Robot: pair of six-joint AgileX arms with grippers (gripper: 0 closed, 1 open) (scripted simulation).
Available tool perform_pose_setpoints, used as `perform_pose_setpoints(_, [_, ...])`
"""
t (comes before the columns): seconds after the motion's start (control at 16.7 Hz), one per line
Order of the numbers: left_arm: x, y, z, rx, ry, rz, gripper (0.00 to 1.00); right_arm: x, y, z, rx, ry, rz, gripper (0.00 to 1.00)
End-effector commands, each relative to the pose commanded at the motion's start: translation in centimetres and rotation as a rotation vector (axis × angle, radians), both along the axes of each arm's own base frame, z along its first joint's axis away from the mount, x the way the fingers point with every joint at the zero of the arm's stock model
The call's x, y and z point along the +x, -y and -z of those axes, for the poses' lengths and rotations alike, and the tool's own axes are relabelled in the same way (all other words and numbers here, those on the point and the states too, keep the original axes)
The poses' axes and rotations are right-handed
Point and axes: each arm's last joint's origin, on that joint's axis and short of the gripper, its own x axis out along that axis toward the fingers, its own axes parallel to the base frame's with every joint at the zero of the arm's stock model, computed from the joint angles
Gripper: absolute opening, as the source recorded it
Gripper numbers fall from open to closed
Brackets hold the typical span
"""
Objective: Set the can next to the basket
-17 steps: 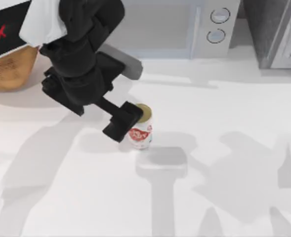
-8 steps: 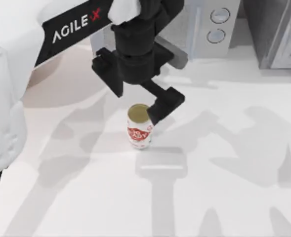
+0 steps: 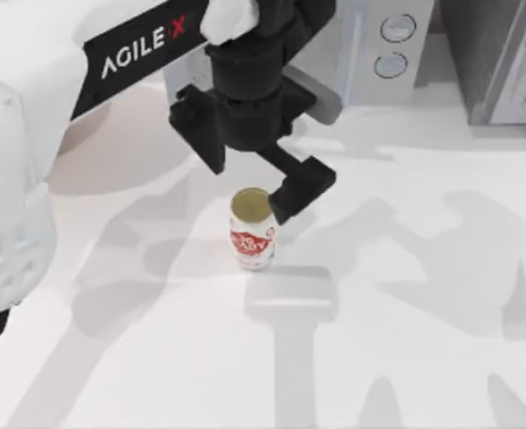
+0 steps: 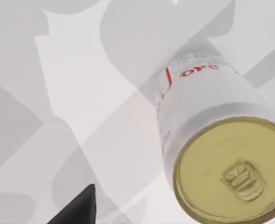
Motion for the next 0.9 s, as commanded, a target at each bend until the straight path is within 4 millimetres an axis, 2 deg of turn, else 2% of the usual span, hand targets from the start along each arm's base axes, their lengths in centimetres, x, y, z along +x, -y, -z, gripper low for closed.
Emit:
perform_pose_setpoints(0.12, [0.0, 0.1, 0.9, 0.002, -0.001, 0.004, 1.00, 0.0, 0.0, 0.0, 0.000, 0.000, 0.000, 1.00])
perform_pose_setpoints(0.48, [-0.1, 0.2, 5.5, 0.002, 0.000, 0.005, 1.00, 0.0, 0.0, 0.0, 0.000, 0.000, 0.000, 1.00])
perform_pose_setpoints(0.78, [-0.1, 0.2, 6.0, 0.002, -0.001, 0.005, 1.00, 0.0, 0.0, 0.0, 0.000, 0.000, 0.000, 1.00])
perform_pose_setpoints(0.9, [-0.1, 0.2, 6.0, 0.002, -0.001, 0.005, 0.85, 0.0, 0.0, 0.0, 0.000, 0.000, 0.000, 1.00])
